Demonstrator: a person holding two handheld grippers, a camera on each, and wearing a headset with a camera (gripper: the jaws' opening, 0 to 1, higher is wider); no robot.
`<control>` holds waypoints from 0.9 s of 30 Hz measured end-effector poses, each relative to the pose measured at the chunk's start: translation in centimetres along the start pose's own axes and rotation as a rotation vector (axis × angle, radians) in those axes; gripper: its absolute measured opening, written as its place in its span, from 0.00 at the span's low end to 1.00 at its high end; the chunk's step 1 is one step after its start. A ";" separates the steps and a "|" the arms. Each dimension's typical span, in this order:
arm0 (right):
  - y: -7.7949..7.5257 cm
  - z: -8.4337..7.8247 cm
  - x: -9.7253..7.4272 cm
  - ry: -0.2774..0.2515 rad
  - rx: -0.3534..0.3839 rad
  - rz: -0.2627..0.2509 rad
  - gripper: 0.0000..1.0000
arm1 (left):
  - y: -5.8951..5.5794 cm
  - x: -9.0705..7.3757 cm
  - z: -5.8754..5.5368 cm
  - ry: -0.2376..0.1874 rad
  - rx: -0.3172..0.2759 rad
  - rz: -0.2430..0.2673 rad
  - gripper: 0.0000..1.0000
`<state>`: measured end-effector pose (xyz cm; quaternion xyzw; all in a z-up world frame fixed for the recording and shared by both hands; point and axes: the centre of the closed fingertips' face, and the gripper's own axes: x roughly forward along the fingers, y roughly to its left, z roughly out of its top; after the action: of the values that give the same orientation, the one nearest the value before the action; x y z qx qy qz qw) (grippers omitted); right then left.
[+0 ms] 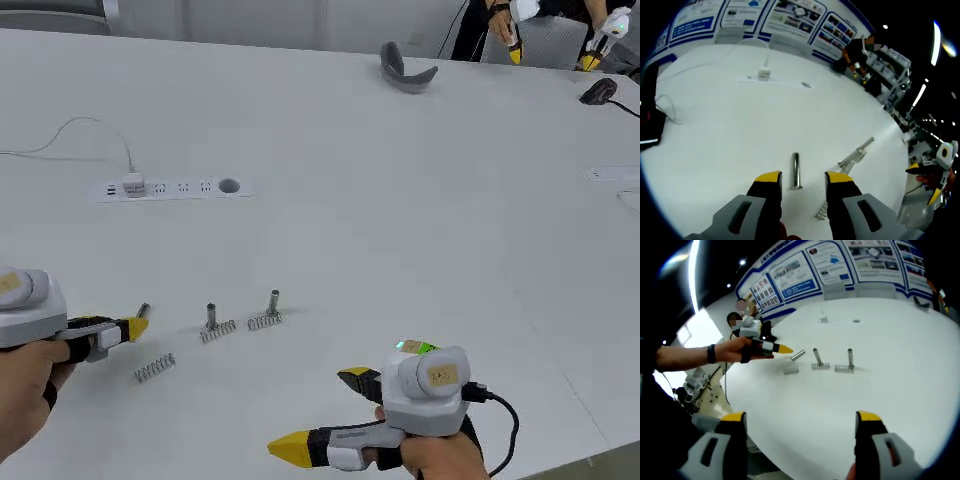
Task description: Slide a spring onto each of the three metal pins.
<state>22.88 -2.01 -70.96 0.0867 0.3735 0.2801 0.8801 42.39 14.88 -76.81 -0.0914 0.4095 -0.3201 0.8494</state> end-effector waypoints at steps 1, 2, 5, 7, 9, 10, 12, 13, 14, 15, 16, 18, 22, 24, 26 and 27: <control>0.0 -0.1 0.0 0.003 0.001 0.000 0.91 | 0.2 0.2 0.0 0.005 0.007 0.008 0.34; 0.0 -0.1 0.1 0.005 0.001 0.000 0.91 | 0.2 0.4 0.0 0.007 0.009 0.010 0.32; 0.0 -0.3 0.1 0.011 0.001 0.002 0.91 | 0.5 0.8 0.1 0.004 0.009 0.018 0.29; -0.1 -0.4 0.1 0.007 0.007 0.002 0.91 | 0.7 1.2 0.2 0.005 0.011 0.022 0.27; -0.2 -0.4 0.1 0.007 0.013 0.000 0.91 | 0.9 1.5 0.3 0.004 0.018 0.031 0.25; -0.2 -0.5 0.1 0.009 0.014 -0.001 0.91 | 0.9 1.6 0.4 0.002 0.023 0.036 0.23; -0.2 -0.6 0.2 0.011 0.015 -0.001 0.91 | 1.0 2.0 0.5 0.002 0.040 0.043 0.21; -0.2 -0.6 0.2 0.012 0.015 -0.001 0.91 | 1.0 2.1 0.5 0.004 0.045 0.045 0.20; -0.2 -0.7 0.2 0.013 0.016 -0.001 0.91 | 1.0 2.3 0.6 0.007 0.055 0.047 0.19; -0.3 -0.7 0.2 0.014 0.017 -0.001 0.91 | 1.0 2.5 0.6 0.011 0.064 0.049 0.19; -0.3 -0.7 0.2 0.016 0.018 -0.001 0.91 | 1.0 2.7 0.6 0.016 0.081 0.052 0.18; -0.3 -0.7 0.2 0.017 0.017 -0.001 0.91 | 0.9 2.9 0.7 0.019 0.100 0.056 0.17; -0.5 -0.8 0.2 0.019 0.021 0.000 0.91 | 0.6 3.6 0.8 0.032 0.153 0.060 0.15; -0.5 -0.7 0.3 0.017 0.023 0.002 0.91 | 0.7 4.0 0.9 0.037 0.172 0.067 0.14; -0.5 -0.7 0.3 0.018 0.024 0.003 0.91 | 0.7 4.3 0.9 0.051 0.190 0.070 0.13; -0.5 -0.7 0.3 0.020 0.022 0.002 0.91 | 0.7 4.3 0.9 0.056 0.204 0.071 0.13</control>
<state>22.79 -2.30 -71.83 0.0940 0.3853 0.2779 0.8749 45.39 12.63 -79.29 0.0190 0.4015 -0.3320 0.8534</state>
